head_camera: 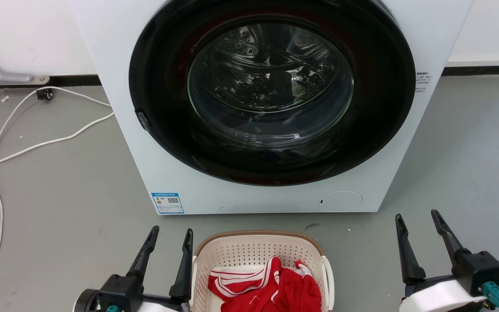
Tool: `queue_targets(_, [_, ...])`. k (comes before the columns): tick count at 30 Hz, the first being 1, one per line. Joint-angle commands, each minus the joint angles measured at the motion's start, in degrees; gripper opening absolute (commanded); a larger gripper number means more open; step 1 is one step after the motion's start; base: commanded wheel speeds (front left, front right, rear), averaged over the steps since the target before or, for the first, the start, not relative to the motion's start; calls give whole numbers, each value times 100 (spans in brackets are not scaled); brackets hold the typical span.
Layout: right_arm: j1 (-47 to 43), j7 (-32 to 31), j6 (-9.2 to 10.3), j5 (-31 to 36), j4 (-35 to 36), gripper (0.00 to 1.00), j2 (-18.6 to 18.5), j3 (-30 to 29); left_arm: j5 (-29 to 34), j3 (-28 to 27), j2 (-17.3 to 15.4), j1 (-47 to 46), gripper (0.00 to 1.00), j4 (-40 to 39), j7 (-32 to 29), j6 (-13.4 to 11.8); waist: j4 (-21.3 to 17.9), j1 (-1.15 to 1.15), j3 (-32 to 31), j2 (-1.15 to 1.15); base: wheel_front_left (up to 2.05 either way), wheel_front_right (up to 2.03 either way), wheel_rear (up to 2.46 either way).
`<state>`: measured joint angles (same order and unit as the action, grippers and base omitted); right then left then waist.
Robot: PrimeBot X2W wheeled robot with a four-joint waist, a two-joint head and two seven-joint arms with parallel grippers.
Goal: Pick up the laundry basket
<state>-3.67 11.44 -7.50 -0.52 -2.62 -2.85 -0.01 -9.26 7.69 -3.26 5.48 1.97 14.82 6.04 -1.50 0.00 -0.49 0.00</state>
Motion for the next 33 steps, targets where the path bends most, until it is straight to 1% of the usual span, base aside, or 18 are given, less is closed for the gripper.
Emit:
queue_targets(1, [-45,41,2,18,-16,100,-5,4,92,6,10,39,100,22,39,19,0,0,1,0,0,0,0])
queue_targets(6, [0,93,2,-37,-104,100,-6,-1,267,84,20,17,100,178,42,57,-1,0,3,0,0,0,0])
queue_targets(17, [35,158,2,-65,-159,100,-5,0,219,-55,38,36,100,224,42,86,35,0,-34,0,0,0,0])
queue_targets(26, [45,86,2,-53,-171,100,-5,-7,258,6,38,-23,100,395,41,79,52,0,69,0,0,0,0])
queue_targets(30, [177,-42,2,-119,-159,100,-5,43,226,-16,37,-187,100,526,41,84,39,0,356,0,0,0,0])
queue_targets(33, [348,-144,2,-31,-119,100,-5,100,225,-73,38,-407,100,652,41,98,6,0,746,0,0,0,0])
